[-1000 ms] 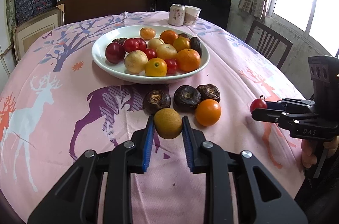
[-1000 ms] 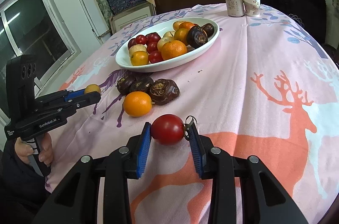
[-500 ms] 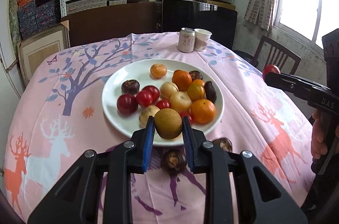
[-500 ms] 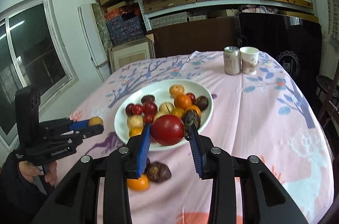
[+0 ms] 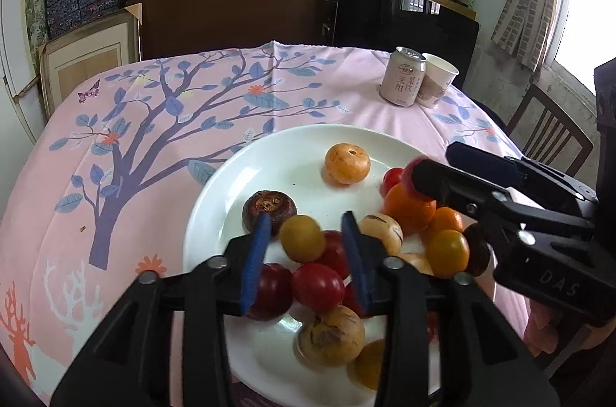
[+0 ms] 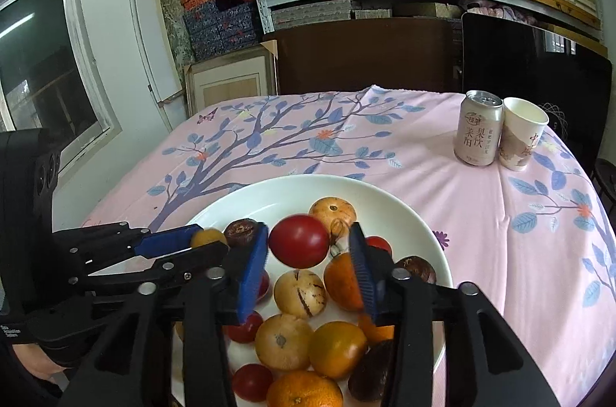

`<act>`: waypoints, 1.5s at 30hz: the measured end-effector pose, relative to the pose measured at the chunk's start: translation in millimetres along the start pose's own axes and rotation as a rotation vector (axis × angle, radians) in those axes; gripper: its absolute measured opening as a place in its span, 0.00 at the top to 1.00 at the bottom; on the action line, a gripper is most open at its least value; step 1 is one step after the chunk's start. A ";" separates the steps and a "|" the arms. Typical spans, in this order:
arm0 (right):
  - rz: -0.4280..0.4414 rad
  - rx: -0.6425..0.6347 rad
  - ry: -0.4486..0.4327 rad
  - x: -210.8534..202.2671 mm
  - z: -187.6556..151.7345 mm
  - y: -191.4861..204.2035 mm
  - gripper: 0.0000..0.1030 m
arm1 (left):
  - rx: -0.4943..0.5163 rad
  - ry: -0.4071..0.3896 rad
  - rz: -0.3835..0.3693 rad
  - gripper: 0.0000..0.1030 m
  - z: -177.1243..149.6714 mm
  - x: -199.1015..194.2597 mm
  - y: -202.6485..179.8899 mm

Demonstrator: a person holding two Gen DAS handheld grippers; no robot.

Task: Organize fruits
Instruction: 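Carry the yellow fruit and tomato onto the plate and open both tools, then grasp a dark purple fruit with the left tool while the right grasps an orange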

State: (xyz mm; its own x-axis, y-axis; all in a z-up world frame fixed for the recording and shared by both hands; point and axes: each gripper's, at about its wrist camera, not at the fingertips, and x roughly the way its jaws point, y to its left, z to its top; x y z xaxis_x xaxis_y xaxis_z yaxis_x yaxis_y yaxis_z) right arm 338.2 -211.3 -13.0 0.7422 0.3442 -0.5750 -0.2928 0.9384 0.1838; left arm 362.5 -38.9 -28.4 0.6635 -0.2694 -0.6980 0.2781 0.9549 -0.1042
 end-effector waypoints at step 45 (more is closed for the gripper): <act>-0.046 0.052 0.011 -97.8 -108.6 -24.0 0.31 | 0.264 0.070 -0.017 0.63 -134.7 -50.6 -50.5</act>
State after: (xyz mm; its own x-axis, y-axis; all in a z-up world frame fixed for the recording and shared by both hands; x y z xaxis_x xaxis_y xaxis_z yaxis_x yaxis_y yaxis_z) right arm 207.2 -271.0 -47.8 0.7473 0.3007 -0.5925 -0.2270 0.9536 0.1976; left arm 221.3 -56.6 -83.2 0.6103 -0.2675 -0.7457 0.4666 0.8820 0.0654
